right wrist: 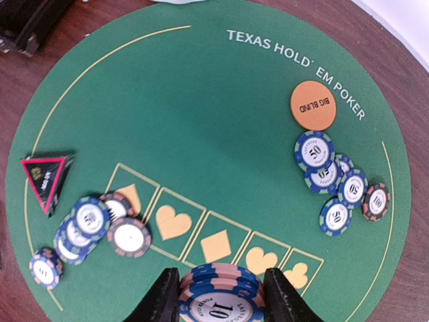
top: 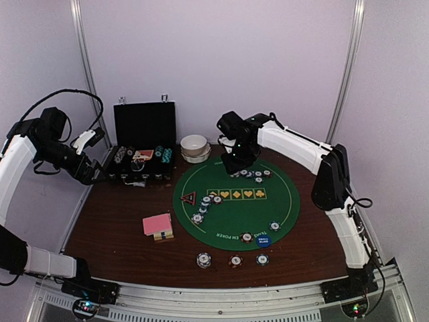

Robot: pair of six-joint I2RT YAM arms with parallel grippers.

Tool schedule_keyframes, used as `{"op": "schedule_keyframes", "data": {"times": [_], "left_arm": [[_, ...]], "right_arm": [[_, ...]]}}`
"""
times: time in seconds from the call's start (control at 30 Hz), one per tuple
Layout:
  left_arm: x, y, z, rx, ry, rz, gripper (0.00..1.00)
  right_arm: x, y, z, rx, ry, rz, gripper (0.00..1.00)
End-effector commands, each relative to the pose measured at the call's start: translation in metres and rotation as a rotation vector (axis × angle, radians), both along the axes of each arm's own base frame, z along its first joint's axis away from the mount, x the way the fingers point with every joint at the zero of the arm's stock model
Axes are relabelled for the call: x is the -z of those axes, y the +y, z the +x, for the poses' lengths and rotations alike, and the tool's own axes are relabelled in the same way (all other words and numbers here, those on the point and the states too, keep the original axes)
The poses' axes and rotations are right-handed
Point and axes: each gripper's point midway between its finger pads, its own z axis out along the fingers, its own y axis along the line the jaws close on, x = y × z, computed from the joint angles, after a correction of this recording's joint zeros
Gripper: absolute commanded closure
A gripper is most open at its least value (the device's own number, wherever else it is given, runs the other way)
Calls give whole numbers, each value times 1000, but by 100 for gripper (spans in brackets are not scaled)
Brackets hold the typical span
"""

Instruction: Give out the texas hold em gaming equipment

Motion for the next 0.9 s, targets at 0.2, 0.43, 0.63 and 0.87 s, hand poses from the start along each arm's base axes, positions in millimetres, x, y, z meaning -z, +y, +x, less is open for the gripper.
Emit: {"op": "schedule_keyframes", "data": {"times": [0.2,0.43,0.63,0.87], "left_arm": [[-2,0,3,6,-4,-10,3],[1,0,3,8,4,-5,2],[4,1,3,11,8,1,2],[6,1,3,14,13,4,3]], "right_arm": [[50,-8,62,94,-30,25,93],[72,-10,83,122,-54,36,91],[80,-11,96,135,-80,40,88],[90,-14,104,146,-84,38,78]]}}
